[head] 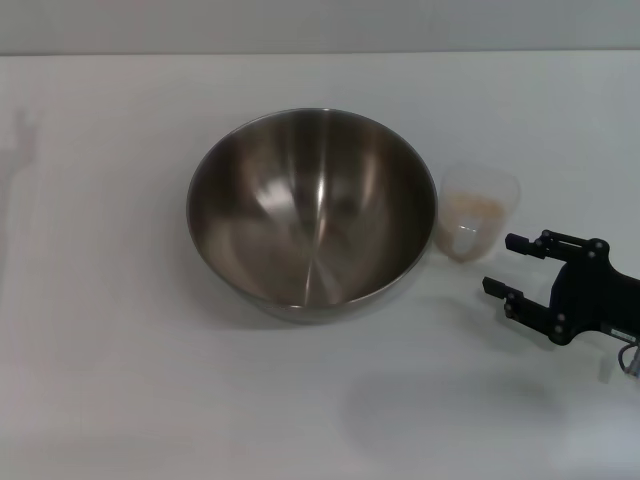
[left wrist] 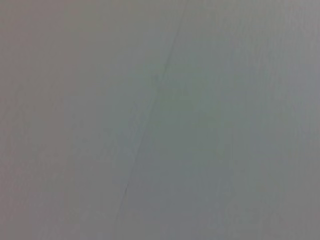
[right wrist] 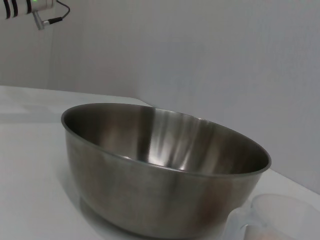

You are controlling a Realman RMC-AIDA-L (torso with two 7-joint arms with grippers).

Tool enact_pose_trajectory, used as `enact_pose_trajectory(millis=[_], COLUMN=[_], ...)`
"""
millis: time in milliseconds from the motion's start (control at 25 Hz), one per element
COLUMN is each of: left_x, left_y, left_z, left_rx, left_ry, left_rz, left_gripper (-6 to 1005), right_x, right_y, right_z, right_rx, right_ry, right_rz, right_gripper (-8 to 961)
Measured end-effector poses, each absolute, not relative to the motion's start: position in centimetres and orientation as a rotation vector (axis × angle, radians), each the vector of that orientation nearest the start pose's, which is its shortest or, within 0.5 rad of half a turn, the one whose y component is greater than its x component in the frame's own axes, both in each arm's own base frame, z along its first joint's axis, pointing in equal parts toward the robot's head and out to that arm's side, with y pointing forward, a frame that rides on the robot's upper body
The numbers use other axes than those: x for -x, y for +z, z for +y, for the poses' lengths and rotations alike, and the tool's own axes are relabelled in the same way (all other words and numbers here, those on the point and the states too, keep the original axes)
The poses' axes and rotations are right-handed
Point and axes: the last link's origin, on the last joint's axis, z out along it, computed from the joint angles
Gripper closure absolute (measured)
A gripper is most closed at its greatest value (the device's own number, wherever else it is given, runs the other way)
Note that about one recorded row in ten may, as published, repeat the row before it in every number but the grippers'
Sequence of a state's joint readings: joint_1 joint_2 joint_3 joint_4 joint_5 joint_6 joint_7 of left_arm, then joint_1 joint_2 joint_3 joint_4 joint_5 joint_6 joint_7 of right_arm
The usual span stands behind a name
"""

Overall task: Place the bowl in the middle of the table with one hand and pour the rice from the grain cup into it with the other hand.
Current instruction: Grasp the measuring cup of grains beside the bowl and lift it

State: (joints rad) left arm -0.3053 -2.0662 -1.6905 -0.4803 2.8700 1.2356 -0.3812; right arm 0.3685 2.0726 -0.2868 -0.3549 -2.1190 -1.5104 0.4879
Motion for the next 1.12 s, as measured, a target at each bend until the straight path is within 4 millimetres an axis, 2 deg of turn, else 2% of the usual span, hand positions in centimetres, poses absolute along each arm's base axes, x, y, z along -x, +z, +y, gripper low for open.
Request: enact_pose_trajectory(millis=[1120], left_x=[31.4], left_y=[10.1], left_z=[33.5], left_rx=[1.149], left_ry=[-1.094], left_rz=[-0.419], left_gripper=[423], right_x=[-32.7], right_y=[-3.7], right_z=[28.4], right_rx=[2.478], right_ry=[0.548], right_rz=[0.127], right_gripper=[418])
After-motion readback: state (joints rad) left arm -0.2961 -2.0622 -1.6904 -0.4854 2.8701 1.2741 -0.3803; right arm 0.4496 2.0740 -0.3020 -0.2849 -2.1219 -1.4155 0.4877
